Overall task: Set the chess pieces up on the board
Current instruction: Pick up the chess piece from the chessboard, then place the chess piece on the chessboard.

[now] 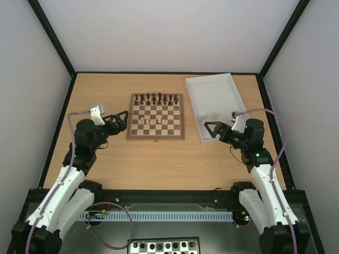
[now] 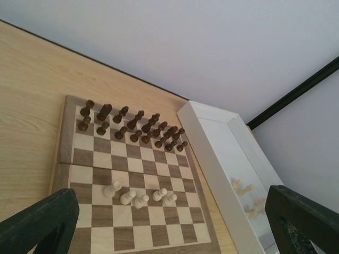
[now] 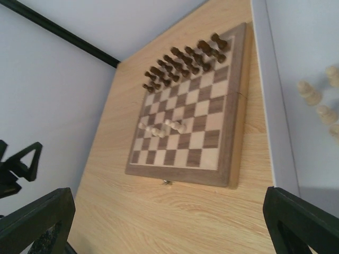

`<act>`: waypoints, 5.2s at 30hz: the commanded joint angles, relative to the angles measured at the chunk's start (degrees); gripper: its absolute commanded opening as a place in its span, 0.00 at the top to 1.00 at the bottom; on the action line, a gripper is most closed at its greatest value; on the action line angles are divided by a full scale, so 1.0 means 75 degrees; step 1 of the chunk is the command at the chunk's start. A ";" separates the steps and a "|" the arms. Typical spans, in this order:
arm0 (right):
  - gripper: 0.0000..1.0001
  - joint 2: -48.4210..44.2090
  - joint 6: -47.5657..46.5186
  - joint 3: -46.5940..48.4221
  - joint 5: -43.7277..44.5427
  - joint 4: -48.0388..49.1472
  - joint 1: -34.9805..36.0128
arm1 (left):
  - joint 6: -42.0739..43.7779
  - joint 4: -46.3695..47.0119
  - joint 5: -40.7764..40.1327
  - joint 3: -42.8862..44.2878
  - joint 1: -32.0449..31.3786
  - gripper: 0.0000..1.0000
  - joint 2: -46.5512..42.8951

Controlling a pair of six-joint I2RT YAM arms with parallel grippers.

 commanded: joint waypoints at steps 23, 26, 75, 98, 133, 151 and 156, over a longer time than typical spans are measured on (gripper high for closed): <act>0.11 0.3507 -0.0912 0.2869 0.3617 -0.0753 0.3382 | 0.0183 -0.1038 -0.3598 0.1910 -0.1703 0.00 0.2782; 0.18 0.4286 -0.1217 0.3374 0.4549 -0.1086 0.3903 | 0.0039 -0.1279 -0.3981 0.2008 -0.1705 0.01 0.2977; 0.35 0.4965 -0.1443 0.3245 0.5574 -0.1552 0.4697 | 0.1355 -0.1687 -0.2621 0.4270 -0.1927 0.65 0.7365; 0.36 0.4934 -0.1484 0.3079 0.5590 -0.1449 0.4698 | 0.1189 -0.2188 -0.3002 0.4467 -0.1937 0.71 0.8074; 0.37 0.4887 -0.1485 0.2966 0.5445 -0.1340 0.4698 | 0.0998 -0.2625 -0.3401 0.4222 -0.2192 0.88 0.7288; 0.37 0.4729 -0.1466 0.2854 0.5106 -0.1262 0.4697 | -0.0110 -0.3338 -0.3996 0.2642 -0.2448 0.86 0.5608; 0.37 0.4688 -0.1466 0.2803 0.5067 -0.1236 0.4697 | -0.0180 -0.3224 -0.4035 0.2502 -0.2457 0.86 0.5712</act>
